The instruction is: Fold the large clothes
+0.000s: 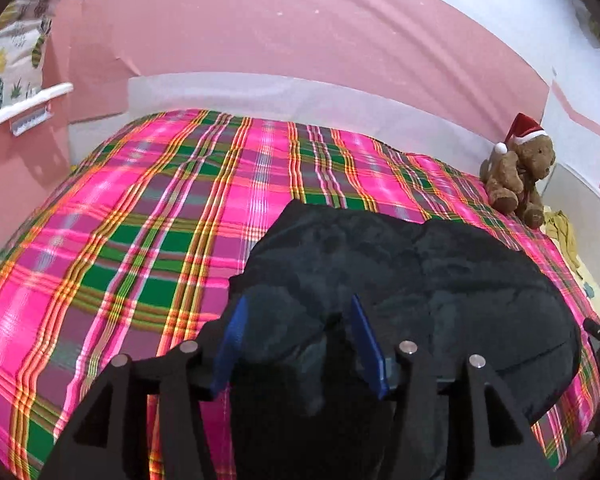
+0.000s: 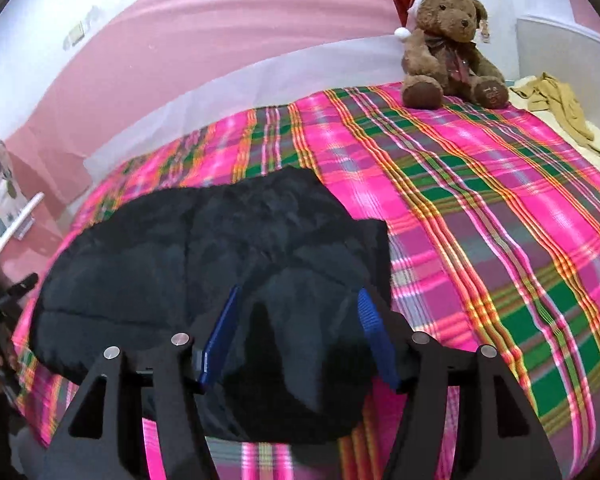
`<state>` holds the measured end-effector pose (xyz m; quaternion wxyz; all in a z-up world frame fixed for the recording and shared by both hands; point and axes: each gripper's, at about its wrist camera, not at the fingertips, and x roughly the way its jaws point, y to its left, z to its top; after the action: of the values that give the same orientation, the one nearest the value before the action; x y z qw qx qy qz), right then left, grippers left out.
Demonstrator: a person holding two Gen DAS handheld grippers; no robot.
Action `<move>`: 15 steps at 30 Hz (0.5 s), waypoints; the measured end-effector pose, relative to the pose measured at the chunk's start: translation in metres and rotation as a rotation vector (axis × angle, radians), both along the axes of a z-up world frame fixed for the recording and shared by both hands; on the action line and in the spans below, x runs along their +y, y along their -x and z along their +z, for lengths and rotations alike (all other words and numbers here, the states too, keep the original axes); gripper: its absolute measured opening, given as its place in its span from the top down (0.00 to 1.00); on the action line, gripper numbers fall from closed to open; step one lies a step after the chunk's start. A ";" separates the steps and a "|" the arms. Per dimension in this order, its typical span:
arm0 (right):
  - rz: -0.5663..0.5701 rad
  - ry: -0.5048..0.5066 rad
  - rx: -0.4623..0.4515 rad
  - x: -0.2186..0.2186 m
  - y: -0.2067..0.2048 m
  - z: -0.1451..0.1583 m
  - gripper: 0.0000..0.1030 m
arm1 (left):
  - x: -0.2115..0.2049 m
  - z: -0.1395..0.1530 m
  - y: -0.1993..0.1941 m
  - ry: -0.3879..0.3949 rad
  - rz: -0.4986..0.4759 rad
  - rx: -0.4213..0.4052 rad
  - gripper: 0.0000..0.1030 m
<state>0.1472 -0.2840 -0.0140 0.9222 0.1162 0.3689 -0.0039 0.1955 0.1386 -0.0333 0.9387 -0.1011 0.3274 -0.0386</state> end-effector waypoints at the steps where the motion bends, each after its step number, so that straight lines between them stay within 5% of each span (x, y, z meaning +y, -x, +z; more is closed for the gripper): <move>1: -0.001 0.000 0.008 -0.001 -0.001 -0.003 0.41 | 0.002 -0.003 -0.001 0.003 0.006 0.011 0.46; 15: -0.031 -0.136 0.112 -0.030 -0.024 -0.038 0.36 | 0.001 -0.028 -0.023 -0.011 0.011 0.109 0.46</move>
<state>0.1711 -0.3143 -0.0520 0.8898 0.1840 0.4176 0.0004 0.2181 0.1398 -0.0617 0.9202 -0.0999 0.3777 -0.0259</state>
